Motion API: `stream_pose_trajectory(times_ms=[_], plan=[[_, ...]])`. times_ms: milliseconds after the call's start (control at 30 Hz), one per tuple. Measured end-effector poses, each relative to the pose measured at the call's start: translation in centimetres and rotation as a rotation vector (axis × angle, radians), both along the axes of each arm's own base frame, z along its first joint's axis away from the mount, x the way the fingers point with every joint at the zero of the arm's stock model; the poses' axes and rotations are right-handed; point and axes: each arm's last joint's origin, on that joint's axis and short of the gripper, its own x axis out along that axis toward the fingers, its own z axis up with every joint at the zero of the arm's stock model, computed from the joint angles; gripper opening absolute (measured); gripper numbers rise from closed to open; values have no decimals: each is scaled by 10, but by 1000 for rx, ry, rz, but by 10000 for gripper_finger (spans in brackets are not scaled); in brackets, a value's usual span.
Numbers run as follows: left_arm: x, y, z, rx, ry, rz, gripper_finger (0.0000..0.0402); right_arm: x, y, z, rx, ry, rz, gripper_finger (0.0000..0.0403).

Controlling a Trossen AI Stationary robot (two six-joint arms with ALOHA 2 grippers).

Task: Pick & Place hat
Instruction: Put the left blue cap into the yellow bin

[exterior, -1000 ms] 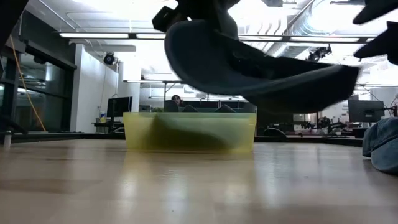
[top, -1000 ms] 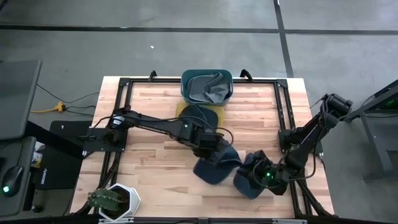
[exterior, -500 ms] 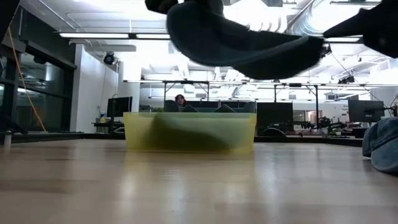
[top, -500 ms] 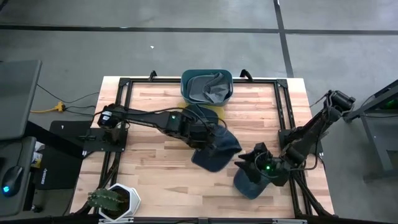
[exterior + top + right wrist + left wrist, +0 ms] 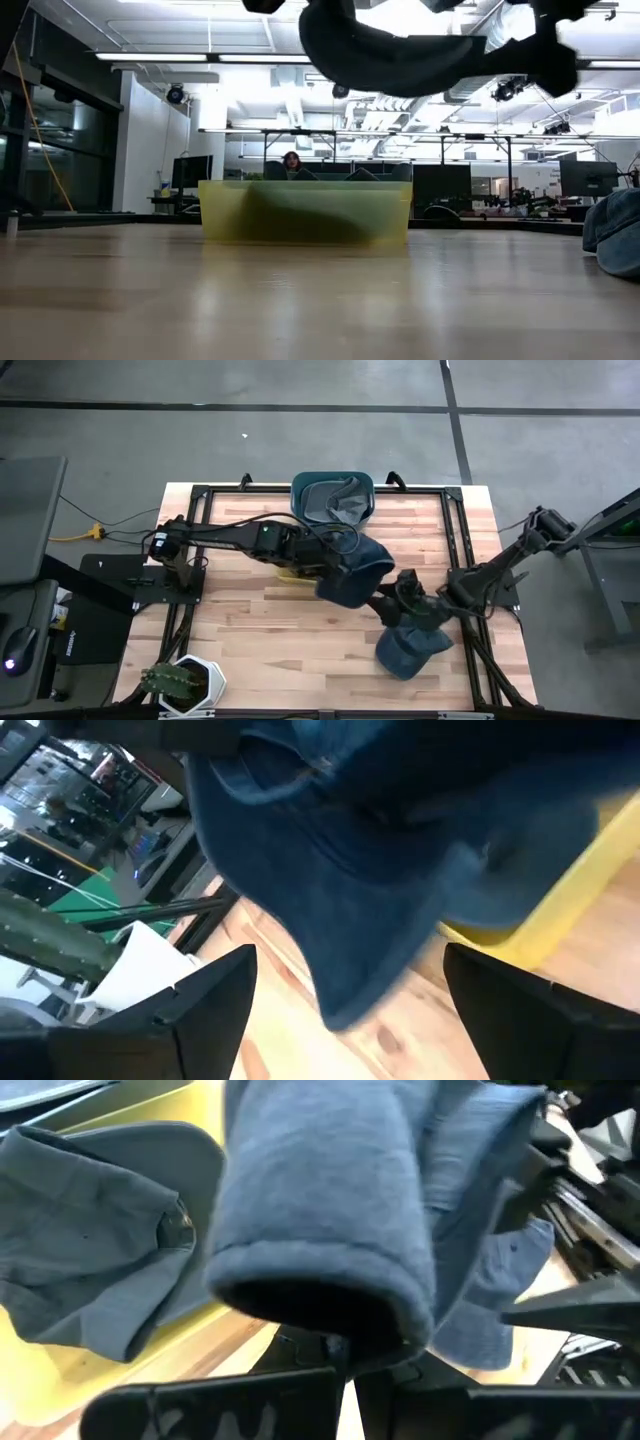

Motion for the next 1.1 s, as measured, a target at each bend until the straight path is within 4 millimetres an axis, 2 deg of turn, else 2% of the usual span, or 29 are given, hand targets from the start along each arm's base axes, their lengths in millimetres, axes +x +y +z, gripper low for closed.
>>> stream_pose_trajectory(times_ms=[300, 533, 700, 1100], plan=[[5, 3, 5, 3, -65, -44, 0, 21, -28, 8, 1, -26, 18, 316], [5, 3, 6, 11, -69, -61, 0, 23, -32, 8, 11, -30, 17, 285], [6, 3, 6, 11, -76, -64, 0, 23, -31, 8, 34, -23, 54, 223], [7, 2, 7, -6, -87, -82, 0, 21, -29, 3, 30, 44, 141, 15]])
